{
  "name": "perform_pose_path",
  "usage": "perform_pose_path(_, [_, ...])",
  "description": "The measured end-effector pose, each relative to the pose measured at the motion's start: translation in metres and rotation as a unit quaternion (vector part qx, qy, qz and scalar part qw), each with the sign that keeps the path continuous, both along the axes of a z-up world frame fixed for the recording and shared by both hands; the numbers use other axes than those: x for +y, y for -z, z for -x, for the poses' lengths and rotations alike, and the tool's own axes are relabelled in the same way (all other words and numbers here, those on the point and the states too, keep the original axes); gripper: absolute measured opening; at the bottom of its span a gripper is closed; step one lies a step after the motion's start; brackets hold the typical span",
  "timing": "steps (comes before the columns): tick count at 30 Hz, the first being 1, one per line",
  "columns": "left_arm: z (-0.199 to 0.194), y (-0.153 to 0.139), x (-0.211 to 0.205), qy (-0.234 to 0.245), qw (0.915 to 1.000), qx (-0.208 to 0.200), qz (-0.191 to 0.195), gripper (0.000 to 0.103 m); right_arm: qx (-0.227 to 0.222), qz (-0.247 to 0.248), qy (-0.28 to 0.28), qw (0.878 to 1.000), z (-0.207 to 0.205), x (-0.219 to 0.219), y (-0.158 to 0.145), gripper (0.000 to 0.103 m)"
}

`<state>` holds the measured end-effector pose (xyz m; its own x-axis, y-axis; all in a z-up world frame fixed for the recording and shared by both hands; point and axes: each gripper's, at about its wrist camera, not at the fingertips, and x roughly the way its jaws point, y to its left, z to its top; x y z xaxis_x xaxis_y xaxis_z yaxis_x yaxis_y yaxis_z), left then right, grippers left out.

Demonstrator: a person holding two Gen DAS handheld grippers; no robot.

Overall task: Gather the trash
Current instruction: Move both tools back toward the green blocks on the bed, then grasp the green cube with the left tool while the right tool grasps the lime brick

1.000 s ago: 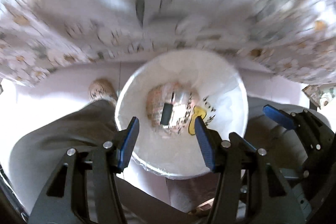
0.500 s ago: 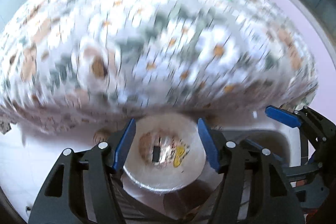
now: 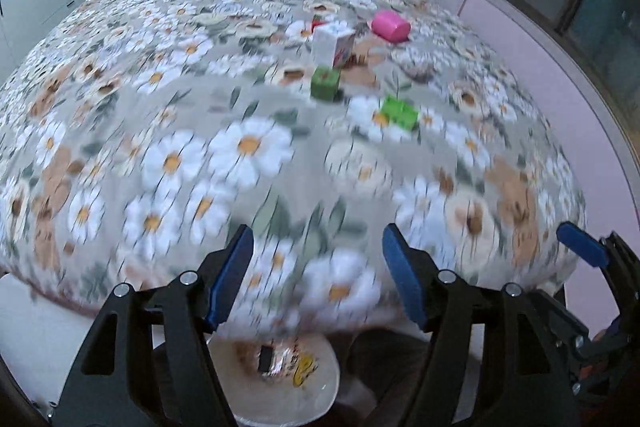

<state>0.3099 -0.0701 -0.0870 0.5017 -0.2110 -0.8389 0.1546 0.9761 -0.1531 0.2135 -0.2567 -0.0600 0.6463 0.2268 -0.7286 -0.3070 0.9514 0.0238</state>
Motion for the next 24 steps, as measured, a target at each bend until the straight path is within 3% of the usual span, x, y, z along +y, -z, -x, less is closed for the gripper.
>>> perform_pose_path(6, [-0.063,0.013,-0.015,-0.025,0.9997,0.008,0.003,0.067,-0.003,0.002,-0.003,1.0,-0.045,-0.03,0.004,0.077])
perform_pose_path(15, [-0.144,0.054,-0.024,-0.063,0.9969,0.035,0.03,0.067,0.034,-0.003,-0.045,0.998,-0.118,-0.038,0.042,0.077])
perform_pose_path(24, [-0.193,0.081,-0.032,-0.074,0.9972,0.014,0.004,0.067,0.074,-0.027,-0.082,0.994,-0.193,-0.03,0.082,0.077])
